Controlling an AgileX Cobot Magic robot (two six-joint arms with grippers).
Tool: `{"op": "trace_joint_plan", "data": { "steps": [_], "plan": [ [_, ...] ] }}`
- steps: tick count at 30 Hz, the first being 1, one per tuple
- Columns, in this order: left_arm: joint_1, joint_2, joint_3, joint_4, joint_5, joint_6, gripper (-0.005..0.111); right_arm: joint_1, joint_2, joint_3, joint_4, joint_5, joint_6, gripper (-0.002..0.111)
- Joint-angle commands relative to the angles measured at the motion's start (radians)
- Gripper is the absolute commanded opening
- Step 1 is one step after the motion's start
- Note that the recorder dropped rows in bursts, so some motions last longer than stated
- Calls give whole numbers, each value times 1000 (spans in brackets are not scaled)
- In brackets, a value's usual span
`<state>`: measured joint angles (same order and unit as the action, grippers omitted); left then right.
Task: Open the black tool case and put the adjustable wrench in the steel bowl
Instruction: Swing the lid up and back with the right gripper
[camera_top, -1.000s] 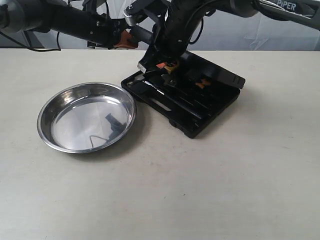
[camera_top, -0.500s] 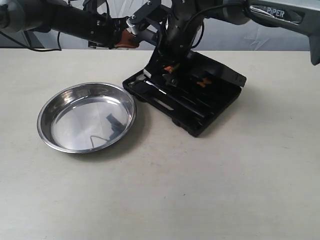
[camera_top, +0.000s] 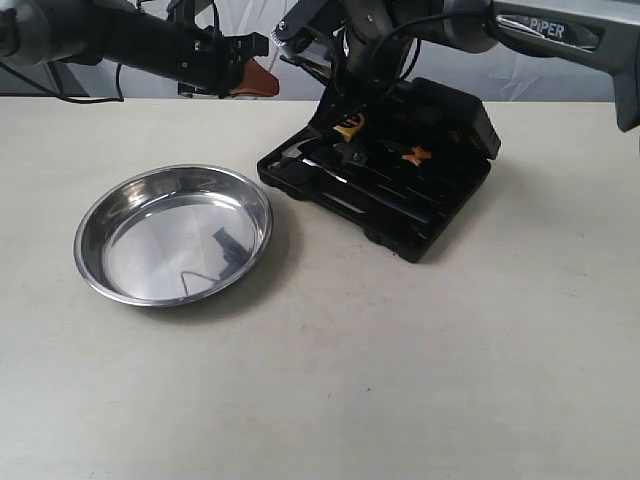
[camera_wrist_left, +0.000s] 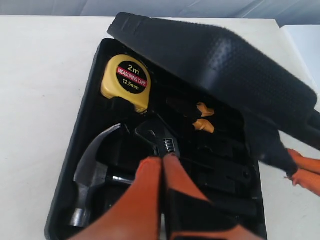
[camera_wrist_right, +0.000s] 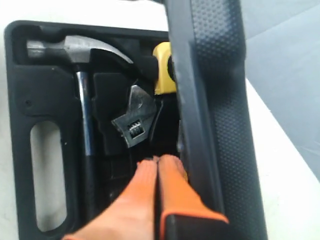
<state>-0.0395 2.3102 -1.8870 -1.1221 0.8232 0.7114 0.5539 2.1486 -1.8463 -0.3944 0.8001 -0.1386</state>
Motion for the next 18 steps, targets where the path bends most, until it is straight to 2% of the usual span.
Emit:
{"op": "trace_joint_plan", "data": {
  "steps": [1, 9, 18],
  "plan": [
    [-5, -9, -8, -6, 4, 7, 0, -5, -2, -3, -133, -33, 77, 0],
    [-5, -9, -8, -2, 10, 7, 0, -35, 0, -3, -353, -91, 259, 0],
    [-5, -9, -8, 29, 24, 7, 0, -143, 35, -3, -359, -233, 346, 0]
  ]
}}
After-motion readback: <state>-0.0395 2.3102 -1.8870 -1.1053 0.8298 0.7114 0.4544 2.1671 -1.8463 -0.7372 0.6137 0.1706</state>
